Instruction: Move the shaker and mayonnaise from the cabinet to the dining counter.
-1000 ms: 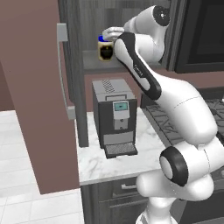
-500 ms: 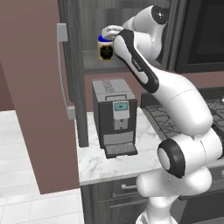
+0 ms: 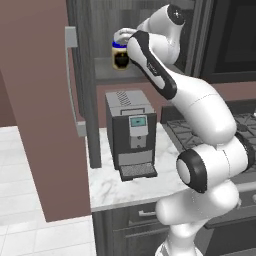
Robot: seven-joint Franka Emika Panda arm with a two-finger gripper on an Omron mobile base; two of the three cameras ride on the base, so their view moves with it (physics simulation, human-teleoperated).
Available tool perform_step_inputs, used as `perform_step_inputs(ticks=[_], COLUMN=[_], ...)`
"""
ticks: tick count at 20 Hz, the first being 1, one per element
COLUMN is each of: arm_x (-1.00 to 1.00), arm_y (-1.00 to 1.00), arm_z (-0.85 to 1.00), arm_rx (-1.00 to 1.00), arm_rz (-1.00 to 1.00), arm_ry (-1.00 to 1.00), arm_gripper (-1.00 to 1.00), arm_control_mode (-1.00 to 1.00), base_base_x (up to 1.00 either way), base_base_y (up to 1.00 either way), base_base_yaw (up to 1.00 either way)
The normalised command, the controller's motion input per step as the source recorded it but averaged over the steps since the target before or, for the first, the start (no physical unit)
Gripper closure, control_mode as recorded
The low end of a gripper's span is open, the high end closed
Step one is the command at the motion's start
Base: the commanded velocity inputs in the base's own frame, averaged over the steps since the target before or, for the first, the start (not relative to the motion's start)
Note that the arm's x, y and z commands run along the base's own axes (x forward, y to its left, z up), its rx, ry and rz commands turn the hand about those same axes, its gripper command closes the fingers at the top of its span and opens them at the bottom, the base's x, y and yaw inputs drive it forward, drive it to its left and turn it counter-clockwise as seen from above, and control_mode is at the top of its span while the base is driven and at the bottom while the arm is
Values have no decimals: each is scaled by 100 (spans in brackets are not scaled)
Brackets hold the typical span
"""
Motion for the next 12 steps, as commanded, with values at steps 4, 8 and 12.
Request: perform_step_inputs(ticks=[4,8,12], arm_x=[27,31,28], arm_y=[22,23,8], arm_z=[-6,-7,-1], arm_rx=[-4,-10,-5], arm_rz=[0,0,0], arm_ry=[0,0,0], arm_gripper=[-100,-100,-100], arm_control_mode=[-100,-100,-100], base_base_x=[0,0,0], base_base_y=[0,0,0], base_base_yaw=[0,0,0])
